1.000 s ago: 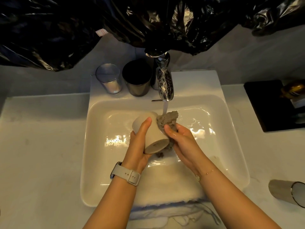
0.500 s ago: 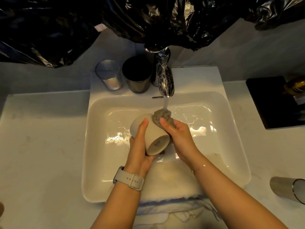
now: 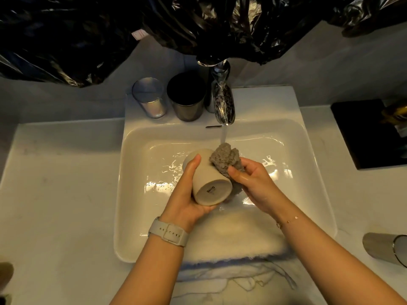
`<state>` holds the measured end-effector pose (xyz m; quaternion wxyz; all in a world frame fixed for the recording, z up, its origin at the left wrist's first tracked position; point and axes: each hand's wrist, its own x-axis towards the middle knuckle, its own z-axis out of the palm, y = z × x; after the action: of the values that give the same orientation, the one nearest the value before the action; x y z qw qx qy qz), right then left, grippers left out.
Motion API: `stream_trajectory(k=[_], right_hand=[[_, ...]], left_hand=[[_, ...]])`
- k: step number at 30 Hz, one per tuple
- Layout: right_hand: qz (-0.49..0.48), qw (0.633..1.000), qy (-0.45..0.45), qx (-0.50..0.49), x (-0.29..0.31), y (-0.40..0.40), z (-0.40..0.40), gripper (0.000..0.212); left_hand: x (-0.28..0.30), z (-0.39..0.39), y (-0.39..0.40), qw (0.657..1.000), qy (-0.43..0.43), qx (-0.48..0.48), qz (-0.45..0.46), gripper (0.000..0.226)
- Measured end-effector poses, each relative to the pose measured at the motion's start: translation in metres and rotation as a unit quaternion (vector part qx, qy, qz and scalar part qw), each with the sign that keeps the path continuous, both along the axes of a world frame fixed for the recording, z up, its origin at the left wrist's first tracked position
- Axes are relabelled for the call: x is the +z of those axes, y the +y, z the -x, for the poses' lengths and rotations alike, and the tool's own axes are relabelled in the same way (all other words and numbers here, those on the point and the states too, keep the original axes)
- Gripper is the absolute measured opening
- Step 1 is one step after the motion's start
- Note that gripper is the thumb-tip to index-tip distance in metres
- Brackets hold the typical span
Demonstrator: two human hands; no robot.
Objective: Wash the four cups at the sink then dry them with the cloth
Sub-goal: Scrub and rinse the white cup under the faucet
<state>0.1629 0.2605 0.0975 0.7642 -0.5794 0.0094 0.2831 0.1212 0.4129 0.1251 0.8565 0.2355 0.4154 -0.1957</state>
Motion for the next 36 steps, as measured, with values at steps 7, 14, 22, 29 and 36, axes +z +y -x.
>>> stream_trajectory(k=[7, 14, 22, 29, 36], right_hand=[[0.145, 0.972, -0.048, -0.179, 0.0, 0.005, 0.023, 0.018], [0.109, 0.972, 0.055, -0.199, 0.012, 0.017, 0.013, 0.028], [0.088, 0.966, 0.081, -0.231, 0.004, 0.043, 0.005, 0.034], [0.029, 0.969, 0.1, -0.225, -0.003, 0.043, -0.012, 0.027], [0.079, 0.986, 0.073, -0.129, -0.008, 0.046, -0.023, 0.021]], left_hand=[[-0.013, 0.005, 0.001, 0.986, -0.038, 0.033, -0.157, 0.063], [-0.007, 0.001, 0.005, 0.953, -0.116, -0.038, -0.278, 0.081], [-0.017, -0.014, 0.005, 0.951, -0.069, 0.025, -0.3, 0.082], [-0.02, -0.008, -0.001, 0.946, -0.075, 0.016, -0.315, 0.066], [-0.021, -0.023, 0.009, 0.925, -0.088, 0.026, -0.368, 0.064]])
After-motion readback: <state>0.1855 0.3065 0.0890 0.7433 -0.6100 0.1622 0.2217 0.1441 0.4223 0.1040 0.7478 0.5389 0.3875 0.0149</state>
